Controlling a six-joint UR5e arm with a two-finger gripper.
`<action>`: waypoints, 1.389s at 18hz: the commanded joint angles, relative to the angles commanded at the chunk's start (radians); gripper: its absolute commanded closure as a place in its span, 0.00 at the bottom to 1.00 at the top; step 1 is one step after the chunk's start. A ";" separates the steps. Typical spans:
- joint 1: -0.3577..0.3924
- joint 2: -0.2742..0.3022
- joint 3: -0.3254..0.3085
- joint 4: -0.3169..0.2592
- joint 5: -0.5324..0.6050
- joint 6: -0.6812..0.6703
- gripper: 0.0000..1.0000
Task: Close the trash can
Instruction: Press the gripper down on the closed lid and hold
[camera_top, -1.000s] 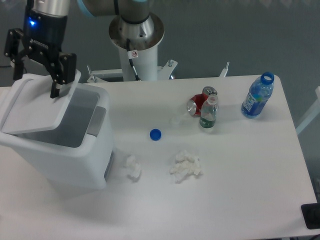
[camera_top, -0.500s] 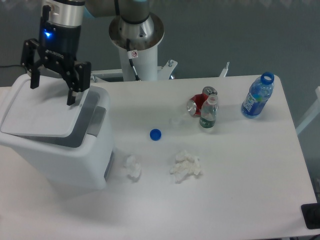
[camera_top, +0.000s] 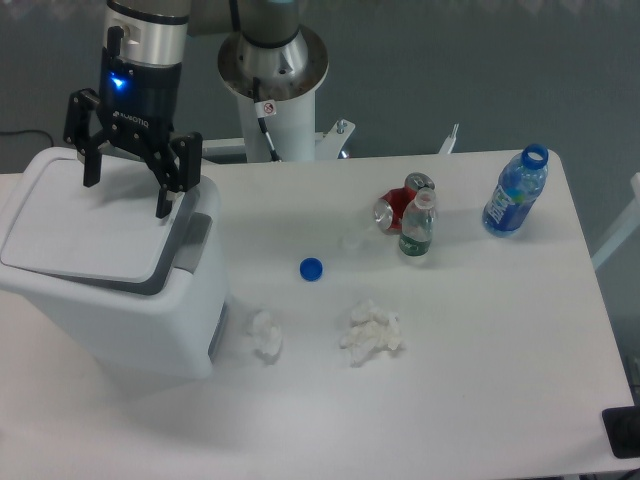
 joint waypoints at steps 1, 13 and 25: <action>0.000 0.000 -0.002 0.000 0.000 0.000 0.00; -0.002 -0.021 -0.011 0.002 0.000 0.000 0.00; -0.002 -0.046 -0.009 0.002 0.000 0.002 0.00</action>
